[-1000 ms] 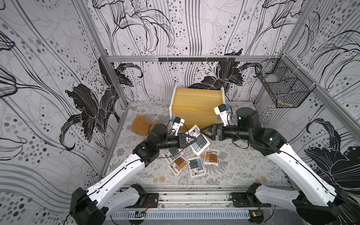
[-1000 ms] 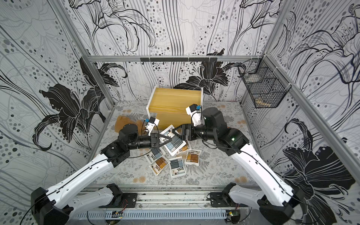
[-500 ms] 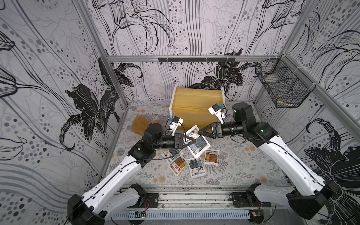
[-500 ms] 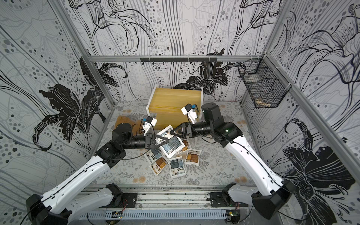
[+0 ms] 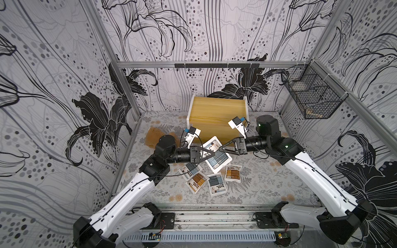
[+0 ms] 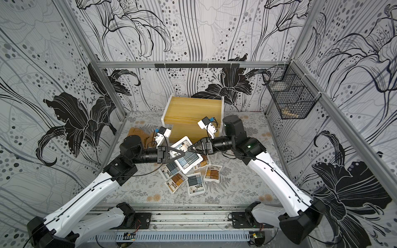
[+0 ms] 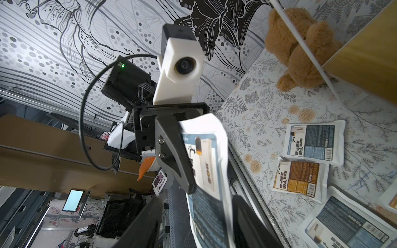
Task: Place the bagged coffee beans on the shelf by color
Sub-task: Pick up the bagged coffee beans at the center of the board.
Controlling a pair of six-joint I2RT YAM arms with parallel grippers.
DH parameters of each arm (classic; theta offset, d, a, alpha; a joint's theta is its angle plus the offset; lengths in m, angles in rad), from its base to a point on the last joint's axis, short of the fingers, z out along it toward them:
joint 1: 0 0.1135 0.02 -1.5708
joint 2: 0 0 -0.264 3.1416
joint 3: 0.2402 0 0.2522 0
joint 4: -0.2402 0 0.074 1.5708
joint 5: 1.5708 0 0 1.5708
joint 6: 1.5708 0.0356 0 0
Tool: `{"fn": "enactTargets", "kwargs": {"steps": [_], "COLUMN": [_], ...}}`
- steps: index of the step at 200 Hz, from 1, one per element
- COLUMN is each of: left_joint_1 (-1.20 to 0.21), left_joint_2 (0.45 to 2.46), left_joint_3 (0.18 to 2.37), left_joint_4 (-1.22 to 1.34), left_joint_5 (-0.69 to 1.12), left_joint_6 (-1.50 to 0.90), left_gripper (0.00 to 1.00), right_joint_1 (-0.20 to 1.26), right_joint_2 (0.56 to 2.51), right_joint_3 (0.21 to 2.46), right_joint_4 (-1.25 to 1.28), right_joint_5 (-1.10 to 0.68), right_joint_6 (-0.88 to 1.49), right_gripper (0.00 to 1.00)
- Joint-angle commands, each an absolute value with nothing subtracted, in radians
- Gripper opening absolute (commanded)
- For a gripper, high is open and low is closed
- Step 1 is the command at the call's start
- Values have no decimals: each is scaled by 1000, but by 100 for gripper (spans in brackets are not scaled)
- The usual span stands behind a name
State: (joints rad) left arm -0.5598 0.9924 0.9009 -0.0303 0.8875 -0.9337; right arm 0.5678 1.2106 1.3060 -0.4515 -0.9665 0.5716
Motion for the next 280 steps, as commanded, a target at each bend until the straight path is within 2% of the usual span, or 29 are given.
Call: {"fn": "enactTargets", "kwargs": {"steps": [1, 40, 92, 116, 122, 132, 146, 158, 182, 209, 240, 280], "left_joint_1": [-551, -548, -544, -539, -537, -531, -516, -495, -438, -404, -400, -400], "left_joint_2": [981, 975, 972, 978, 979, 977, 968, 954, 908, 834, 727, 642], "left_joint_3": [896, 890, 886, 898, 904, 916, 931, 932, 937, 966, 922, 853], "left_joint_4": [16, 15, 8, -12, -26, -62, -105, -116, -166, -334, -379, -374], "left_joint_5": [896, 894, 896, 894, 890, 877, 857, 842, 777, 528, 325, 258], "left_joint_6": [-933, -934, -930, -916, -907, -883, -855, -849, -830, -754, -756, -796], "left_gripper": [12, 12, 13, 14, 18, 30, 37, 48, 59, 75, 84, 88], "right_joint_1": [570, 575, 594, 593, 594, 593, 593, 594, 593, 592, 589, 565], "right_joint_2": [1189, 1189, 1189, 1184, 1181, 1178, 1177, 1178, 1201, 1240, 1334, 1529], "right_joint_3": [1285, 1260, 1270, 1271, 1272, 1273, 1283, 1298, 1358, 1451, 1625, 1829], "right_joint_4": [-410, -396, -394, -397, -397, -399, -400, -408, -445, -480, -528, -534], "right_joint_5": [-1008, -1023, -996, -980, -975, -961, -939, -906, -827, -710, -560, -450], "right_joint_6": [586, 602, 603, 602, 601, 600, 605, 610, 619, 654, 684, 788], "right_gripper": [49, 44, 13, 9, 9, 7, 6, 4, 2, 1, 1, 0]}}
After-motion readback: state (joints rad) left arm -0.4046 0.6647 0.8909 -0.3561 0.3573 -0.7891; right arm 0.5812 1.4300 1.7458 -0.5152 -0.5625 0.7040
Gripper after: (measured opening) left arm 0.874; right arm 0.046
